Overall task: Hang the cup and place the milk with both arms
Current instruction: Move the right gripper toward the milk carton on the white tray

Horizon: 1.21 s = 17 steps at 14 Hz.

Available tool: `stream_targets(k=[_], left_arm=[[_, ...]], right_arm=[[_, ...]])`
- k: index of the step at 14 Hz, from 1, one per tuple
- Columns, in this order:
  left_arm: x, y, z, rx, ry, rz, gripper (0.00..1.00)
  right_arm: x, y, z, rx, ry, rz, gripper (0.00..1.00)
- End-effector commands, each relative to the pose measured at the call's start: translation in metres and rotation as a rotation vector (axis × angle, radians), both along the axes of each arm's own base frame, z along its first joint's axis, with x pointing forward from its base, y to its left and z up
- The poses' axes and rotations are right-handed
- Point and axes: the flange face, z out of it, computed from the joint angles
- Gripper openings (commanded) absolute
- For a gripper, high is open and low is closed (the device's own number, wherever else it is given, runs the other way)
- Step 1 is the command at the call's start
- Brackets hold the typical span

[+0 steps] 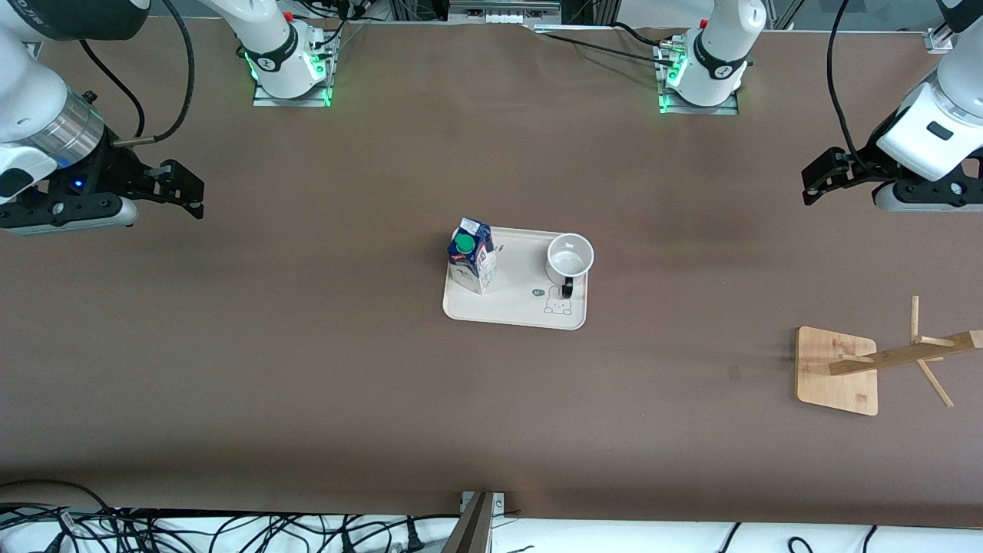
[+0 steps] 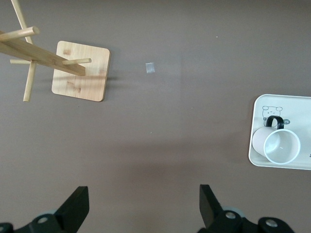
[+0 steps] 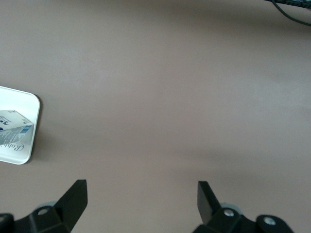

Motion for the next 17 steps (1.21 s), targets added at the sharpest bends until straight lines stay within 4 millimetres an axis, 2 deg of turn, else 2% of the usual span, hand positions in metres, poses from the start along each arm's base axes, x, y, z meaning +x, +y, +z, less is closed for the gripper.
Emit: stream_targets(k=[1, 7, 8, 10, 12, 13, 14, 15, 16, 17], left_arm=[[0.003, -0.001, 0.006, -0.013, 0.009, -0.014, 1.00], [0.002, -0.001, 0.005, -0.012, 0.015, -0.014, 1.00], [0.002, -0.001, 0.006, -0.012, 0.013, -0.014, 1.00], [0.002, 0.000, 0.005, -0.012, 0.015, -0.012, 1.00], [0.002, 0.000, 0.005, -0.014, 0.015, -0.010, 1.00], [0.002, 0.000, 0.005, -0.014, 0.016, -0.012, 1.00], [0.002, 0.000, 0.005, -0.014, 0.016, -0.012, 1.00], [0.002, 0.000, 0.005, -0.014, 0.016, -0.012, 1.00], [0.002, 0.000, 0.005, -0.014, 0.016, -0.010, 1.00], [0.002, 0.000, 0.005, -0.014, 0.016, -0.013, 1.00]], right_arm=[[-0.006, -0.001, 0.000, -0.023, 0.008, 0.000, 1.00], [-0.002, 0.003, 0.003, -0.002, 0.000, -0.001, 1.00], [-0.002, 0.009, 0.008, 0.004, -0.008, 0.006, 1.00], [-0.001, 0.021, 0.005, 0.001, -0.007, 0.034, 1.00], [0.002, 0.021, 0.002, 0.002, -0.008, 0.041, 1.00], [0.007, 0.025, -0.015, -0.007, 0.024, 0.047, 1.00], [0.012, 0.036, -0.036, -0.018, 0.067, 0.066, 1.00], [0.008, 0.051, -0.048, -0.026, 0.106, 0.086, 1.00], [0.006, 0.064, -0.049, -0.026, 0.113, 0.106, 1.00], [0.002, 0.085, -0.055, -0.019, 0.126, 0.127, 1.00]])
